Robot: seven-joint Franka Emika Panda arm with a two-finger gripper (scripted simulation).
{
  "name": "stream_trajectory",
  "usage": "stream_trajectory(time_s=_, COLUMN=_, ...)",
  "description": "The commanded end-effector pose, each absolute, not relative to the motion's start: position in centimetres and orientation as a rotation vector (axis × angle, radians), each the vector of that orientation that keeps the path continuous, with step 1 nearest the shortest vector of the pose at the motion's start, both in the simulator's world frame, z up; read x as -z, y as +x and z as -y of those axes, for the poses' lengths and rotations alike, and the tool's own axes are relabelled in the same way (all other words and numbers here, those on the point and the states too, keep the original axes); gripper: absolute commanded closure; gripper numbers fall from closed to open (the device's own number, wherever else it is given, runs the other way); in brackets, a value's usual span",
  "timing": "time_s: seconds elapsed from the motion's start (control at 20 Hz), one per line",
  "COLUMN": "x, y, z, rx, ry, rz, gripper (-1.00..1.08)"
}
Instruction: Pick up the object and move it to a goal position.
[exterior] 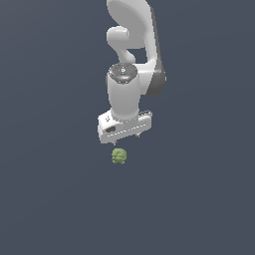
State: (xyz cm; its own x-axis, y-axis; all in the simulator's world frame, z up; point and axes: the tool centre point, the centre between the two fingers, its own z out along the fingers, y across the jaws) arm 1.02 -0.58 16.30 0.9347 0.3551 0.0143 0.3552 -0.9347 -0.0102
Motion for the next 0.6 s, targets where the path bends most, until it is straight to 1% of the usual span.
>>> stream_trajectory(time_s=0.0, x=-15.9, y=1.1, z=0.8, rx=0.017, ry=-3.059, rz=0.672, gripper=-0.92)
stream_trajectory(time_s=0.55, x=-14.0, y=1.4, z=1.8, rx=0.006, ry=-2.934, rz=1.121, gripper=-0.92)
